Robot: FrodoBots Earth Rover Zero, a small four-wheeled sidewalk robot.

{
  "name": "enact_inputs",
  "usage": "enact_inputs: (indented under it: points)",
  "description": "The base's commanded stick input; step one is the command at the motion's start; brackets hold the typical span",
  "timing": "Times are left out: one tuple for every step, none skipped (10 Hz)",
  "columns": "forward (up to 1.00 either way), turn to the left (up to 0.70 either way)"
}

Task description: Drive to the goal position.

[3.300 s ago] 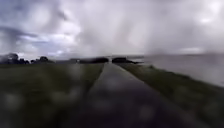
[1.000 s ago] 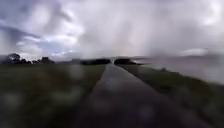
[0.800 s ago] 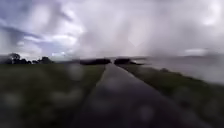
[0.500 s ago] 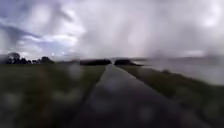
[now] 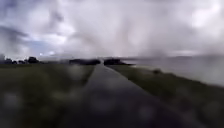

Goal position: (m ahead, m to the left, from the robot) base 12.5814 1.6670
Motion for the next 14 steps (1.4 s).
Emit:
enact_inputs:
  points:
    - [0.7,0.0]
    - [0.7,0.0]
    - [0.7,0.0]
    - [0.7,0.0]
    - [0.7,0.0]
    - [0.7,0.0]
    - [0.7,0.0]
    - [0.7,0.0]
    - [0.7,0.0]
    - [0.7,0.0]
    - [0.7,0.0]
    - [0.7,0.0]
    - [0.7,0.0]
    - [0.7,0.0]
